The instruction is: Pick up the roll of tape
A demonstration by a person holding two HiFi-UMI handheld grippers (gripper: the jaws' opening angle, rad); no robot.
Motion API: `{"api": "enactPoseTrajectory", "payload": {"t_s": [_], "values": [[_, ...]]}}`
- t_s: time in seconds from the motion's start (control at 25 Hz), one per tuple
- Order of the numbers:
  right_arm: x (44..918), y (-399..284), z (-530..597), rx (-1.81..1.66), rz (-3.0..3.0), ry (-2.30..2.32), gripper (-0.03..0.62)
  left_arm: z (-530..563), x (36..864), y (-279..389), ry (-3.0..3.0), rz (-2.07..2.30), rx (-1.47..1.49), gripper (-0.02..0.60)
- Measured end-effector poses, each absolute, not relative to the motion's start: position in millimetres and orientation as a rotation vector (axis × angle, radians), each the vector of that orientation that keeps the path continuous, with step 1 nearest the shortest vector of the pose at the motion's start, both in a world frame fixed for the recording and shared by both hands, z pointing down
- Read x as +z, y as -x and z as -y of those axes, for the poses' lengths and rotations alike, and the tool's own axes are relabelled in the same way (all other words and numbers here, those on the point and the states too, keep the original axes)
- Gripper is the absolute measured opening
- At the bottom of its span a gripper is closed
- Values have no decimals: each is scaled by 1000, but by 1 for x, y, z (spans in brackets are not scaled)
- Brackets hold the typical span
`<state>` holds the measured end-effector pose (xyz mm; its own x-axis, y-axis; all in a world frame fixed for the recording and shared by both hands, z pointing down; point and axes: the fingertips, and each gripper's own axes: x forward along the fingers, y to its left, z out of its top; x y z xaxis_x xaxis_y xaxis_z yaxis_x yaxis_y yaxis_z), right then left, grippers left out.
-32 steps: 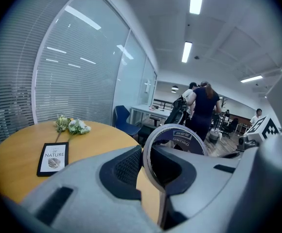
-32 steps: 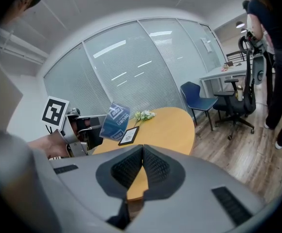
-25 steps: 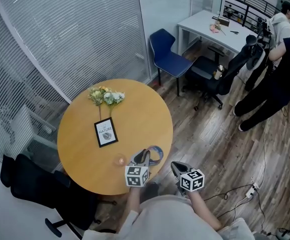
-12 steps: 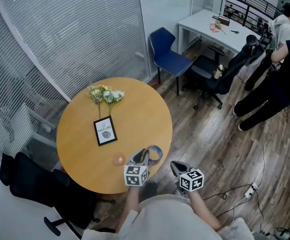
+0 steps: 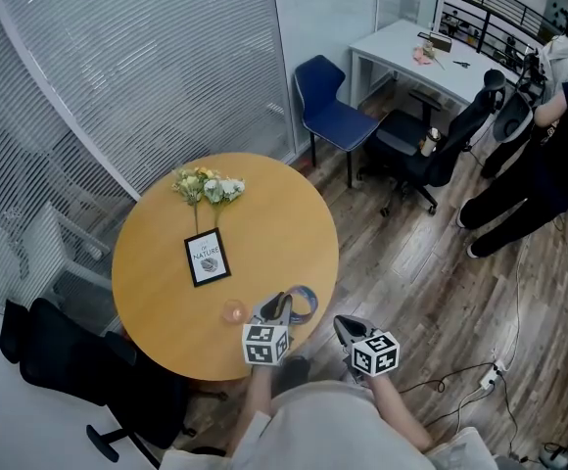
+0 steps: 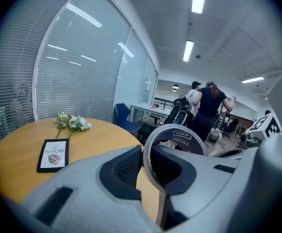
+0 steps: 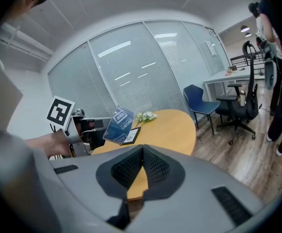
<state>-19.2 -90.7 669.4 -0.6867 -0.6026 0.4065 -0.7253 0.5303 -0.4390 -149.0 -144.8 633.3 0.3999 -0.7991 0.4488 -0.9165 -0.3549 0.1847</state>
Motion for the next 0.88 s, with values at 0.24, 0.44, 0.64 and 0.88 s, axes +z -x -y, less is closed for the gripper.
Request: {"api": "enactPoseTrajectory", "payload": {"t_s": [0.24, 0.44, 0.64, 0.88], "values": [[672, 18, 91, 881, 2560, -1128, -3, 147, 634, 148, -2260, 1472, 392, 58], [671, 18, 94, 877, 2560, -1124, -3, 149, 633, 147, -2261, 1473, 388, 58], [672, 21, 95, 875, 2562, -1115, -3, 152, 632, 149, -2260, 1479, 384, 58], [668, 19, 97, 878, 2566, -1105, -3, 154, 627, 145, -2259, 1481, 380, 58]]}}
